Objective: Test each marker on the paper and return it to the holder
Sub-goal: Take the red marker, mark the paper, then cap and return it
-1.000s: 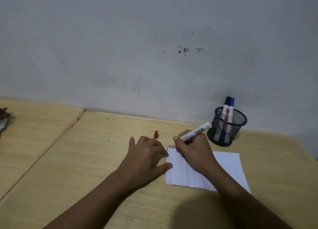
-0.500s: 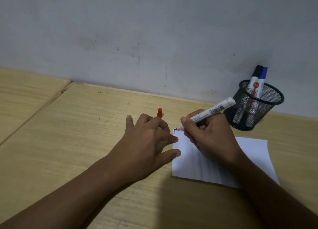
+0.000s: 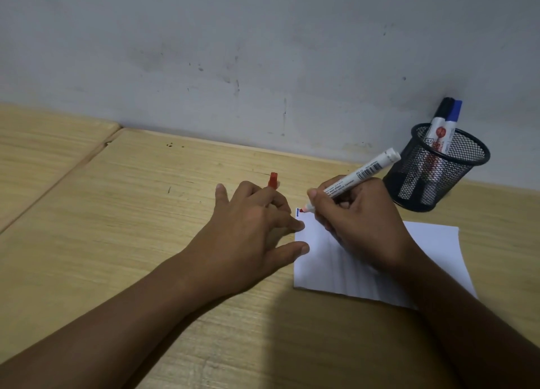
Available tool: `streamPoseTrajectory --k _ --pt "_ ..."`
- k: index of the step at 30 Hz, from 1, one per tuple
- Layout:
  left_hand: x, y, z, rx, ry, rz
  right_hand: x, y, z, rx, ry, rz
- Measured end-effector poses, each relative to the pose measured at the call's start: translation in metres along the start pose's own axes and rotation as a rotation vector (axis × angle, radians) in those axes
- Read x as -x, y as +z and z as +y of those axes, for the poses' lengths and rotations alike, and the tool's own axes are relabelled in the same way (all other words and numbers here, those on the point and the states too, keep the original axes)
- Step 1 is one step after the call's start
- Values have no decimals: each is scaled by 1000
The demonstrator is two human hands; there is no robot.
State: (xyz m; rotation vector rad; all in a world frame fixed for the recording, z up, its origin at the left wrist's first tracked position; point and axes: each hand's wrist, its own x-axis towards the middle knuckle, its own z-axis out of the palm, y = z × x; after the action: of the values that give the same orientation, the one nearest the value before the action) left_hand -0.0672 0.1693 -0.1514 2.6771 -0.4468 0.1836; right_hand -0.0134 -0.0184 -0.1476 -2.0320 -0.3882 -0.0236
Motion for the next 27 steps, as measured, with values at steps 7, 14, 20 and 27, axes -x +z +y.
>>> streamPoseTrajectory --k 7,14,20,27 --pt "0 1 -1 -5 5 0 2 0 -1 -2 33 -30" --pt "0 3 -3 -13 3 3 2 1 1 -16 77 -12" --pt "3 0 2 93 -56 59 1 -6 -5 -210 124 57" --pt "-15 -14 6 423 -358 235 2 -48 -42 -563 66 265"
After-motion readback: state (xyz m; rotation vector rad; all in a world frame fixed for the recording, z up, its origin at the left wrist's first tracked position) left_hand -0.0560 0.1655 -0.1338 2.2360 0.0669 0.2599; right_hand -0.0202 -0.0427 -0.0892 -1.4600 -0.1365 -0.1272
